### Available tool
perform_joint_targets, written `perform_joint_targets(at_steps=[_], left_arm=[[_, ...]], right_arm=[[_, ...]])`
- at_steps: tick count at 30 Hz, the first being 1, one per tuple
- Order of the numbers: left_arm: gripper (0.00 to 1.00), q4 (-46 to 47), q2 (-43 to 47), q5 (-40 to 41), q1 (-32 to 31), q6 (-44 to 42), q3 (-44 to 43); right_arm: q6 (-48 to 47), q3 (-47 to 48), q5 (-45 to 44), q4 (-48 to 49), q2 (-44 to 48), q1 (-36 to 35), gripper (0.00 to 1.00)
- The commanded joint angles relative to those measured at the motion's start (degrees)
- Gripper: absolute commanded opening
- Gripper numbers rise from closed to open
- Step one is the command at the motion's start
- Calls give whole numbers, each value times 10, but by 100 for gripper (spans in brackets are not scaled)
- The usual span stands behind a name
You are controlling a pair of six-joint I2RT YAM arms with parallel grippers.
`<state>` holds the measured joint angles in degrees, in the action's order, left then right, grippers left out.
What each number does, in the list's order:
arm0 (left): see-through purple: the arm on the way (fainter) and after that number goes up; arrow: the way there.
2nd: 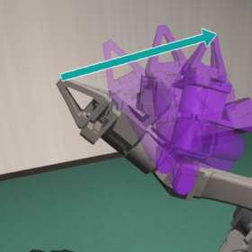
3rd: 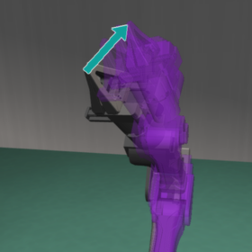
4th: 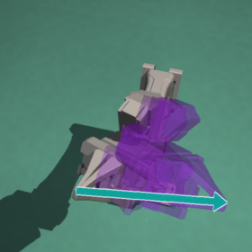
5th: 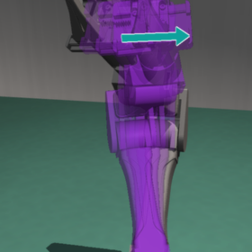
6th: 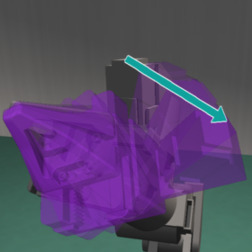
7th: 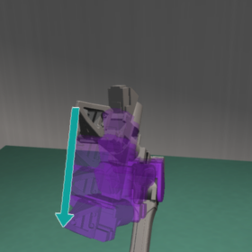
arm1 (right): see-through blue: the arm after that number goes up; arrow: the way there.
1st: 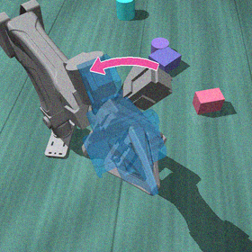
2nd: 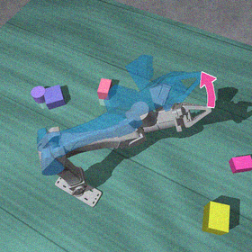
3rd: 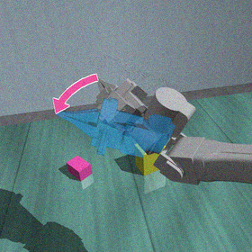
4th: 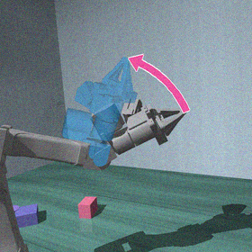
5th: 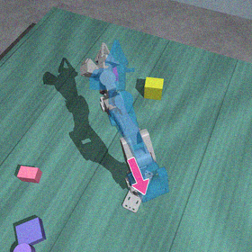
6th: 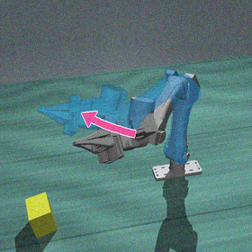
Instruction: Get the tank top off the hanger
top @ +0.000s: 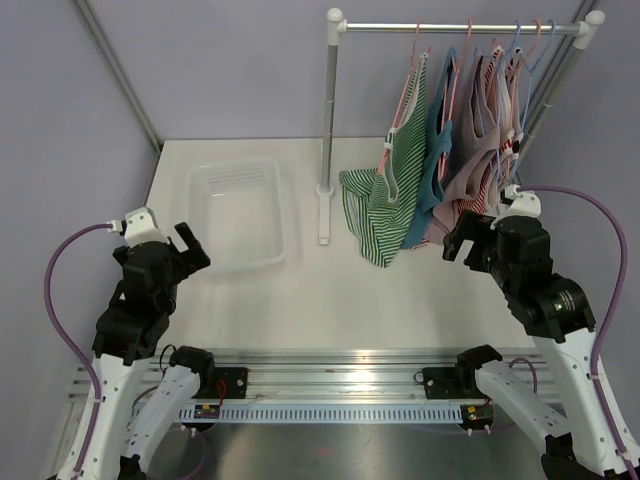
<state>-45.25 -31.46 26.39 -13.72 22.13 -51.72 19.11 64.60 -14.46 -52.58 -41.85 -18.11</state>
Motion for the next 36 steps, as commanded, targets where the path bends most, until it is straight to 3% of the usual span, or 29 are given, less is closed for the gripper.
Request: perform_joint_targets(at_steps=[1, 9, 16, 25, 36], left_arm=[[99, 37, 5, -16, 2, -2, -2], [99, 42, 7, -34, 1, -6, 2], [99, 46, 9, -49, 1, -10, 4], [99, 53, 12, -69, 1, -17, 8], [99, 56, 11, -78, 1, -19, 10]], right_arm=[[5, 11, -20, 17, -7, -3, 100], [28, 37, 119, 92, -27, -3, 99], [41, 170, 219, 124, -121, -3, 98], [31, 397, 192, 96, -306, -4, 80], [-10, 689, 83, -7, -555, -9, 72]])
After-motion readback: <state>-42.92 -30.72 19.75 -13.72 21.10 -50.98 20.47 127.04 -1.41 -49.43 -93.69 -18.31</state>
